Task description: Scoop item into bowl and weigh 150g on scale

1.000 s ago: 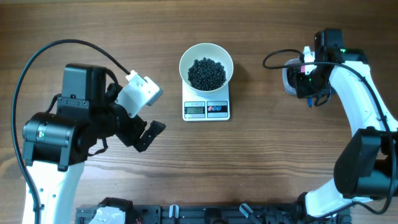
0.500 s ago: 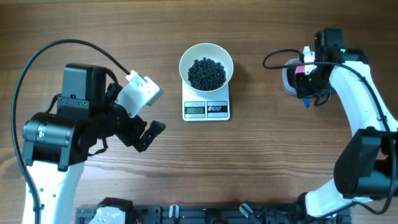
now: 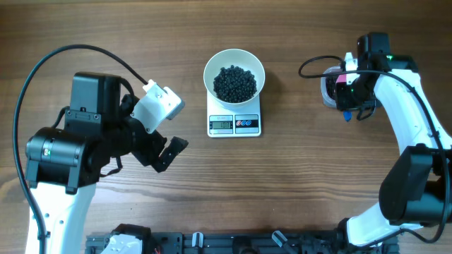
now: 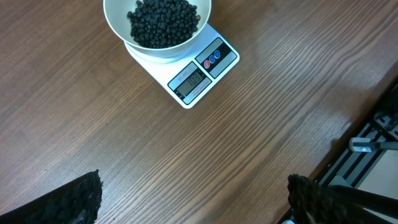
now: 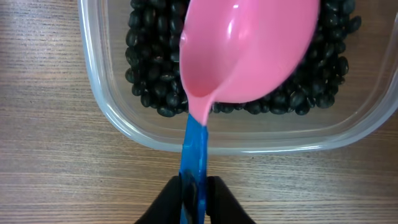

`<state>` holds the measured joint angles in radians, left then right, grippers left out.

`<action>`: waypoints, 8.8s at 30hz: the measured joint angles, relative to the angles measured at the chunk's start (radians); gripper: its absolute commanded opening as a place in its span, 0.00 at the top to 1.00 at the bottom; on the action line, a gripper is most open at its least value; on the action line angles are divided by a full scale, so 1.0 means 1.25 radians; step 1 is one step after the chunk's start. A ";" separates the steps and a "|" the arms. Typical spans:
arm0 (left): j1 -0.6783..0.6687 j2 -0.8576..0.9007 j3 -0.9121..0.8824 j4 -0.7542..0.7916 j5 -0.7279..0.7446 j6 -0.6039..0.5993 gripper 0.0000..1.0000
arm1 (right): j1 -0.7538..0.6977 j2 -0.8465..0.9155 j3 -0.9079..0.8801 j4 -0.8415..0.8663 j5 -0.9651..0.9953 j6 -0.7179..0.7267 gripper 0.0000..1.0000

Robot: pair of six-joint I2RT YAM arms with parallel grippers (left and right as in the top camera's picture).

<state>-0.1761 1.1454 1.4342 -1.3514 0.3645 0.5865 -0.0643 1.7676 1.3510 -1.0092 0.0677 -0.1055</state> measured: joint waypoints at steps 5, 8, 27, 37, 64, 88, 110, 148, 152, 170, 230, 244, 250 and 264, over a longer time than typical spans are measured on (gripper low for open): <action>0.000 0.000 0.000 0.000 0.000 0.000 0.00 | 0.000 0.000 0.000 0.000 0.000 0.015 0.74; 0.000 0.000 0.000 0.000 0.000 0.000 0.00 | 0.000 0.000 0.000 0.000 0.000 0.031 0.68; 0.000 0.000 0.000 0.000 0.000 0.000 0.00 | -0.082 -0.328 0.037 -0.020 -0.155 0.497 0.20; 0.000 0.000 0.000 0.000 0.000 0.000 0.00 | -0.082 -0.535 -0.087 -0.044 -0.091 0.829 0.01; 0.000 0.000 0.001 0.000 0.000 0.000 0.00 | 0.023 -0.518 -0.495 0.381 -0.003 1.339 0.17; 0.000 0.000 0.001 0.000 0.000 0.000 0.00 | 0.133 -0.483 -0.680 0.649 0.010 1.322 0.07; 0.000 0.000 0.001 0.000 0.000 0.000 0.00 | 0.156 -0.584 -0.787 0.800 0.112 1.321 0.04; 0.000 0.000 0.001 0.000 0.000 0.000 0.00 | 0.156 -0.465 -0.792 0.911 0.183 1.506 0.18; 0.000 0.000 0.001 0.000 0.000 0.000 0.00 | 0.156 -0.462 -0.792 0.921 0.186 1.506 0.18; 0.000 0.000 0.001 0.000 0.000 0.000 0.00 | 0.156 -0.326 -0.792 1.071 0.216 1.551 0.39; 0.000 0.000 0.001 0.000 0.000 0.000 0.00 | -0.026 -0.606 -0.227 0.387 0.081 0.667 0.95; 0.000 0.000 0.001 0.000 0.000 0.000 0.00 | -0.026 -0.329 0.114 -0.018 -0.054 0.386 0.95; 0.000 0.000 0.001 0.000 0.000 0.000 0.00 | -0.026 -0.266 0.142 -0.065 -0.039 0.258 0.95; 0.000 0.000 0.001 0.000 0.000 0.000 0.00 | 0.039 -0.042 0.142 -0.093 0.150 0.081 0.95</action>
<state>-0.1761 1.1454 1.4357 -1.3514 0.3645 0.5865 -0.0154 1.7145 1.5288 -1.1255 0.2550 -0.0040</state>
